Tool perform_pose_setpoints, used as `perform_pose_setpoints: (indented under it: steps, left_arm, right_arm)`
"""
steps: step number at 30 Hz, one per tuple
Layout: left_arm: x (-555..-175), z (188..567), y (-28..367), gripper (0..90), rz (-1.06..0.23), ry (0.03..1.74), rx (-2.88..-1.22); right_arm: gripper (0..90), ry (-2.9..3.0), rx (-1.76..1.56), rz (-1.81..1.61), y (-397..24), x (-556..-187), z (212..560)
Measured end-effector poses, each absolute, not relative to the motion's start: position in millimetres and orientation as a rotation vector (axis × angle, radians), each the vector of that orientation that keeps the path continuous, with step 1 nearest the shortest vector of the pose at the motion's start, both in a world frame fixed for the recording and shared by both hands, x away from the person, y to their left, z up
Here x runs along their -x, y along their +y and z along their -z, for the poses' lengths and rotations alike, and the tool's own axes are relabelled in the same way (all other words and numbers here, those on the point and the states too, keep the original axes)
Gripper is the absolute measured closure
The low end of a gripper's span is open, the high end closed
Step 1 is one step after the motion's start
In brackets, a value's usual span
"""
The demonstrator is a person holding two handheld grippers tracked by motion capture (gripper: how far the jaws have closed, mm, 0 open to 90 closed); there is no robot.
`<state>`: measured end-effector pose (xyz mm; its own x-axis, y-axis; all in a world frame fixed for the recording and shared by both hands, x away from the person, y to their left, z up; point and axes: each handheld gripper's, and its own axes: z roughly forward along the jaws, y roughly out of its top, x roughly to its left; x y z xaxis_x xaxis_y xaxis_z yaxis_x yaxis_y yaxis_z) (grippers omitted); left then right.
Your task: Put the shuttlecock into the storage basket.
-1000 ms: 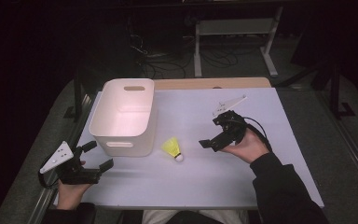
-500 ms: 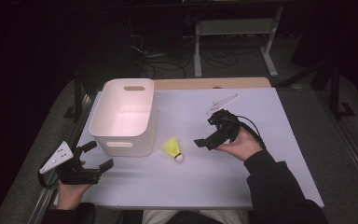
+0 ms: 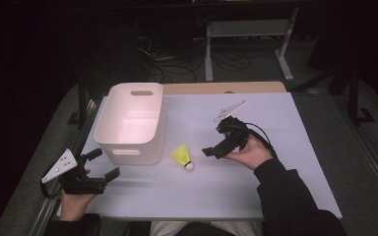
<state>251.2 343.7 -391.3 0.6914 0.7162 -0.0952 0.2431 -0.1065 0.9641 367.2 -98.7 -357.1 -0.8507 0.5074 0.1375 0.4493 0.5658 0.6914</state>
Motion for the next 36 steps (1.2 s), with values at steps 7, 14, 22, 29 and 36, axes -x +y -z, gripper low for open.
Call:
perform_pose_setpoints:
  steps: [7, 14, 22, 29, 36]
  left_arm:
    - [-251.2, 391.3, 343.7, 0.0, -0.479, 0.784, -1.672]
    - [-251.2, 391.3, 343.7, 0.0, -0.478, 0.784, -1.673]
    - [-251.2, 391.3, 343.7, 0.0, -0.478, 0.783, -1.673]
    - [-251.2, 391.3, 343.7, 0.0, -0.477, 0.783, -1.673]
    - [-251.2, 391.3, 343.8, 0.0, -0.478, 0.781, -1.674]
  right_arm:
    - [0.0, 2.727, -0.828, -1.157, -92.3, -368.8, 361.9]
    - [0.0, 2.744, -0.833, -1.143, -87.3, -371.4, 367.5]
    - [0.0, 2.767, -0.829, -1.130, -79.9, -372.5, 373.5]
    - [0.0, 2.803, -0.817, -1.101, -73.3, -374.0, 381.9]
    - [0.0, 2.825, -0.812, -1.087, -67.2, -373.6, 388.6]
